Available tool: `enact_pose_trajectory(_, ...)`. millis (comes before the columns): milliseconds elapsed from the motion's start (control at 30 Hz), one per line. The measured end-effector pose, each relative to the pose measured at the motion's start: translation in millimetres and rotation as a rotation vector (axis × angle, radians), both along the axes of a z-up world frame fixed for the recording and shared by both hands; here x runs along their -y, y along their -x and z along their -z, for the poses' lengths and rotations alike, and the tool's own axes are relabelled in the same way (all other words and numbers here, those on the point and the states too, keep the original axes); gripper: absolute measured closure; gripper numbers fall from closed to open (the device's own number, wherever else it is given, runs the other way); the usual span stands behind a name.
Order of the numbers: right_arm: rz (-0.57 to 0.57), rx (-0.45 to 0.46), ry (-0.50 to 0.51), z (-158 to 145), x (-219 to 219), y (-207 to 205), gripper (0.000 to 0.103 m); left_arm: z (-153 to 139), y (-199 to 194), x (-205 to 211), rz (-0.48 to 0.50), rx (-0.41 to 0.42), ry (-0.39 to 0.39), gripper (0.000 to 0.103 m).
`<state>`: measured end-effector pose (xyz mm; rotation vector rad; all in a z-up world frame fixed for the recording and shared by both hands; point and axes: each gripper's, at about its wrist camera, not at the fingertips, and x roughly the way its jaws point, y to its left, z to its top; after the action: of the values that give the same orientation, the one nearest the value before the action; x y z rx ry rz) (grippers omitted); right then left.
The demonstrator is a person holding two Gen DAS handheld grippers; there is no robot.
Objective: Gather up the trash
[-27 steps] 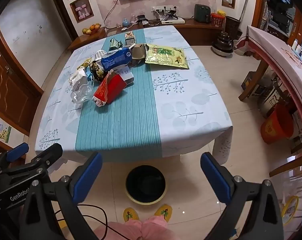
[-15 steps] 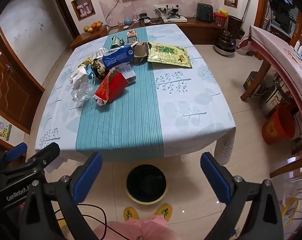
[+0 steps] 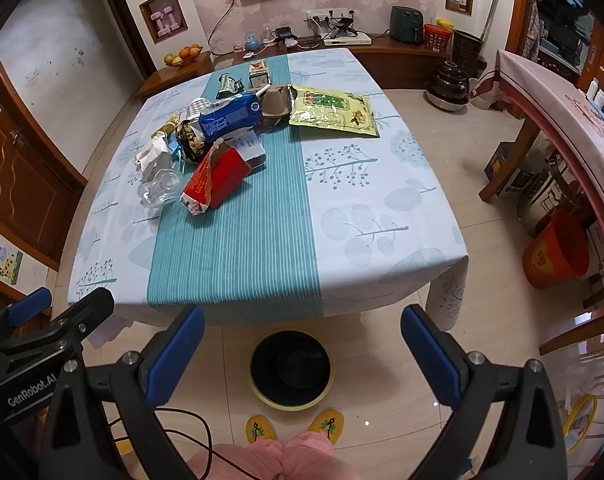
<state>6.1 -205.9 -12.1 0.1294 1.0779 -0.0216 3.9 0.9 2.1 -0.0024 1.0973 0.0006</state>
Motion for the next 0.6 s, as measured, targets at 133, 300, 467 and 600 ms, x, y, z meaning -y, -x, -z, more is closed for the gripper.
enact_pose_trajectory(133, -0.001, 0.001, 0.001, 0.2, 0.5, 0.0, 0.004, 0.3, 0.4, 0.1, 0.000, 0.001, 0.002, 0.003)
enact_pose_trajectory(300, -0.001, 0.000, 0.000, 1.0, 0.7, -1.0, 0.004, -0.1, -0.2, 0.8, -0.001, 0.002, 0.003, 0.003)
enact_pose_trajectory(467, 0.000, 0.000, 0.000, 1.0, 0.0, -0.7, 0.004, 0.5, -0.4, 0.0, 0.002, 0.003, 0.003, 0.003)
enact_pose_trajectory(600, 0.000, 0.000, 0.000, 1.7, -0.1, -0.9, 0.004, 0.4, -0.5, -0.2, 0.002, 0.002, 0.003, 0.003)
